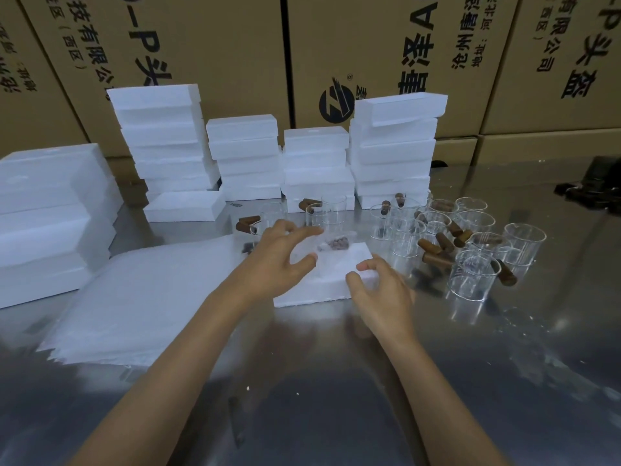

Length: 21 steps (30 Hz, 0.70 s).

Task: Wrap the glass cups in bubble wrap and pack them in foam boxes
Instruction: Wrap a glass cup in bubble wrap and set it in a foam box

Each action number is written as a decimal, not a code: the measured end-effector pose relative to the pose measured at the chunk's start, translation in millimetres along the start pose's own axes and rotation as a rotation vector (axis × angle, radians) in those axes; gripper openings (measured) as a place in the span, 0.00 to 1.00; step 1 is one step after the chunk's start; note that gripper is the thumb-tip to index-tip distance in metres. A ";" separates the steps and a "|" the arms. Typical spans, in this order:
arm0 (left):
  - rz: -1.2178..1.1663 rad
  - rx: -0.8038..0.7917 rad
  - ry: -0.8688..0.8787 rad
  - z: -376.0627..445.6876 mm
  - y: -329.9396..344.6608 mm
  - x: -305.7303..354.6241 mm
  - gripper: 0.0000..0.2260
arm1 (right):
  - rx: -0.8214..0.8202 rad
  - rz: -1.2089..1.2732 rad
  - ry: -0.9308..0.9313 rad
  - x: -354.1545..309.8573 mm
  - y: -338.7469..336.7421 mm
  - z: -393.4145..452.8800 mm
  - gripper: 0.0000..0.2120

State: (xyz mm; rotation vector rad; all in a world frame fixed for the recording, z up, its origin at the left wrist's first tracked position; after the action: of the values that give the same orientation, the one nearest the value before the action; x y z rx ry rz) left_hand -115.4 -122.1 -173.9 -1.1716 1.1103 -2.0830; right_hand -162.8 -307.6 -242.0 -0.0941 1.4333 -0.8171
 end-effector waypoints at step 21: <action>0.185 -0.220 0.002 5.6 4.7 -4.4 0.20 | 0.049 0.085 0.024 -5.9 -11.6 3.5 0.14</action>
State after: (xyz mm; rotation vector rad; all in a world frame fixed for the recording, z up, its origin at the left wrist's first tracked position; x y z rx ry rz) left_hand -108.2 -123.7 -178.1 -1.1180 1.4215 -1.8580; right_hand -164.3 -314.3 -230.4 0.0142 1.4294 -0.7858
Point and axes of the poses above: each hand's wrist, its own z-axis towards the middle knuckle, its own y-axis out of the palm, x = y × z, the point moved 8 cm from there along z, towards the middle knuckle
